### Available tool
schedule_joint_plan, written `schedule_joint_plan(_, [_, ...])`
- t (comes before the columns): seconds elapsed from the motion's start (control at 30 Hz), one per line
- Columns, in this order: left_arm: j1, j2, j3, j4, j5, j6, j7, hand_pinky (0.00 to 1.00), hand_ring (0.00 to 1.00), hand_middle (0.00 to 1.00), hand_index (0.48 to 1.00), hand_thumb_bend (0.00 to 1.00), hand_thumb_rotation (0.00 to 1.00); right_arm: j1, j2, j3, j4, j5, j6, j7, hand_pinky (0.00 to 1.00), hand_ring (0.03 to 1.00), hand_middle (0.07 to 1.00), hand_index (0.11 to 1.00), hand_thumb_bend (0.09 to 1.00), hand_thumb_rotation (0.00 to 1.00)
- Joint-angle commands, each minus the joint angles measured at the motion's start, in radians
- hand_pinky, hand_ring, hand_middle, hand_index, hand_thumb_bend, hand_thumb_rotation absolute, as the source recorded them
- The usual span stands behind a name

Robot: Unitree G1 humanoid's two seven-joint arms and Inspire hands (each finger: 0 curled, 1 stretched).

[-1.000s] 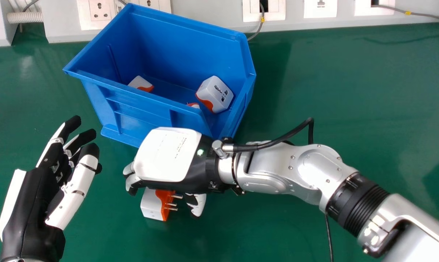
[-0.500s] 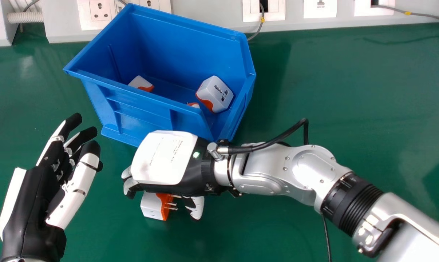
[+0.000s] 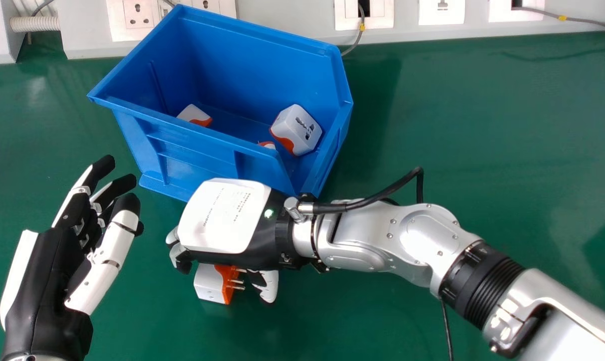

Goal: Pick all objects and put in blue box

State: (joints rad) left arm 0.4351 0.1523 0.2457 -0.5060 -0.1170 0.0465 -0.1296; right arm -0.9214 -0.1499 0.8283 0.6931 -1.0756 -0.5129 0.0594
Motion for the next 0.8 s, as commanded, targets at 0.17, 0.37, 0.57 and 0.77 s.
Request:
schedule_joint_plan(0.17, [0.003,0.003,-0.001,-0.031,0.008,-0.001,0.004,0.77,0.86,0.87,0.915,0.31,0.58,0.000,0.015,0.002,0.028,0.011,-0.008,-0.087,0.66,0.792,0.819,0.627,0.689,0.02])
schedule_joint_plan(0.37, [0.004,0.004,0.000,-0.035,0.007,0.002,0.003,0.77,0.86,0.87,0.915,0.31,0.58,0.001,0.013,0.023,0.056,-0.009,-0.016,-0.192,0.61,0.735,0.756,0.575,0.626,0.06])
schedule_joint_plan(0.57, [0.010,0.003,-0.001,-0.049,0.004,0.008,0.002,0.77,0.86,0.87,0.915,0.31,0.58,-0.018,0.021,0.065,0.147,-0.063,-0.024,-0.398,0.50,0.592,0.654,0.535,0.589,0.04])
schedule_joint_plan(0.77, [0.019,0.002,-0.002,-0.060,0.002,0.009,0.001,0.77,0.86,0.87,0.915,0.31,0.58,-0.038,0.024,0.104,0.213,-0.110,-0.012,-0.532,0.29,0.355,0.553,0.505,0.560,0.02])
